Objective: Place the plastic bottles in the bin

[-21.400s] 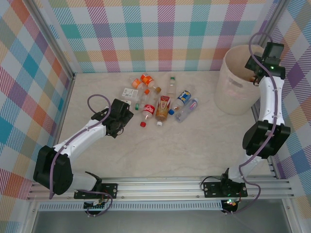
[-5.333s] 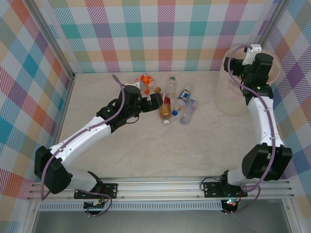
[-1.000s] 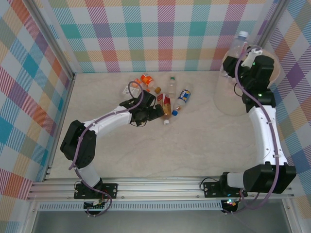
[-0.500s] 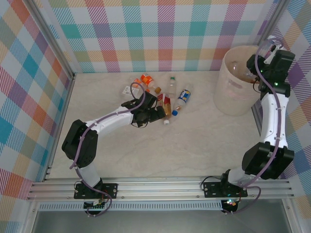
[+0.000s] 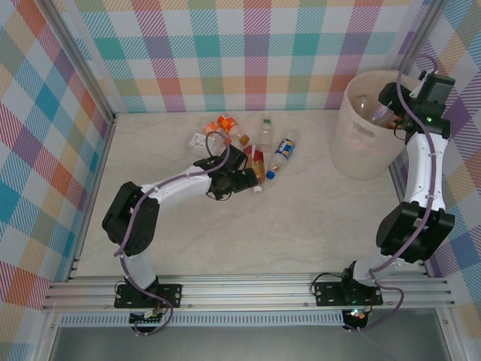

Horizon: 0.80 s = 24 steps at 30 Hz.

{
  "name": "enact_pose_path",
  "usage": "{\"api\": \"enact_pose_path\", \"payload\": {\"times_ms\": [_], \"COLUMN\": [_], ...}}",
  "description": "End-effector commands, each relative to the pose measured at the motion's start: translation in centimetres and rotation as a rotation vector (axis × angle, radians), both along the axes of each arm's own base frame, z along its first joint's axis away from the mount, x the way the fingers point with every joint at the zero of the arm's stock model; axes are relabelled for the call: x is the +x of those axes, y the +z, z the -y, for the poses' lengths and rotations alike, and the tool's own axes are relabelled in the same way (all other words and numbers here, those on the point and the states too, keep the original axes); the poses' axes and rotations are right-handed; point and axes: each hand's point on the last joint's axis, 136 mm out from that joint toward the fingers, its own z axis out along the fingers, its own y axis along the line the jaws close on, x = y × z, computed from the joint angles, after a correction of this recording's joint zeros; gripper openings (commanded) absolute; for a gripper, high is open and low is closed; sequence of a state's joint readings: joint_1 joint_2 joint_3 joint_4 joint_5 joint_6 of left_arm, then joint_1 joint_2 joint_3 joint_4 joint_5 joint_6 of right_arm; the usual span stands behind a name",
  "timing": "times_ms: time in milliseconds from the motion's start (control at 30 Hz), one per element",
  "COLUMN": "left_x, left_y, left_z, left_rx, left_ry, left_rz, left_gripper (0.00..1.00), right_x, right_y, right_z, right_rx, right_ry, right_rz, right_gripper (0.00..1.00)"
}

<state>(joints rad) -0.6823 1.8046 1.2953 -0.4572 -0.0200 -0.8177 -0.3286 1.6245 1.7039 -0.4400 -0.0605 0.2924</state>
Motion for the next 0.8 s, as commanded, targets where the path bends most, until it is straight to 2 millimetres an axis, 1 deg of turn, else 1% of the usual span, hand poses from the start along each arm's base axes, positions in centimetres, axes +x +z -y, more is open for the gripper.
{"api": "enact_pose_path", "payload": {"times_ms": [0, 100, 200, 333, 467, 567, 667, 767], "left_x": [0.5, 0.6, 0.7, 0.8, 0.9, 1.2, 1.7, 2.8], "left_y": [0.7, 0.4, 0.3, 0.1, -0.2, -0.2, -0.2, 0.1], "left_z": [1.5, 1.9, 2.3, 2.7, 3.2, 3.7, 3.9, 3.6], "left_rx": [0.000, 0.006, 0.012, 0.013, 0.007, -0.004, 0.007, 0.047], "left_ry": [-0.041, -0.060, -0.077, -0.096, -0.113, -0.130, -0.143, -0.130], "left_rz": [0.030, 0.028, 0.029, 0.026, 0.024, 0.026, 0.043, 0.080], "left_gripper": [1.00, 1.00, 1.00, 1.00, 1.00, 1.00, 1.00, 1.00], "right_x": [-0.7, -1.5, -2.3, -3.2, -4.0, -4.7, -5.7, -6.6], "right_y": [2.1, 2.8, 3.4, 4.1, 4.9, 5.5, 6.0, 5.8], "right_z": [-0.1, -0.7, -1.6, -3.0, -5.0, -7.0, -10.4, -14.0], "right_rx": [-0.011, -0.003, 0.012, 0.064, 0.140, 0.216, 0.299, 0.354], "right_ry": [-0.003, 0.009, 0.034, 0.078, 0.151, 0.205, 0.299, 0.392], "right_rz": [0.039, 0.068, 0.101, 0.132, 0.172, 0.182, 0.198, 0.199], "right_gripper": [0.87, 0.91, 1.00, 1.00, 1.00, 1.00, 1.00, 1.00]}}
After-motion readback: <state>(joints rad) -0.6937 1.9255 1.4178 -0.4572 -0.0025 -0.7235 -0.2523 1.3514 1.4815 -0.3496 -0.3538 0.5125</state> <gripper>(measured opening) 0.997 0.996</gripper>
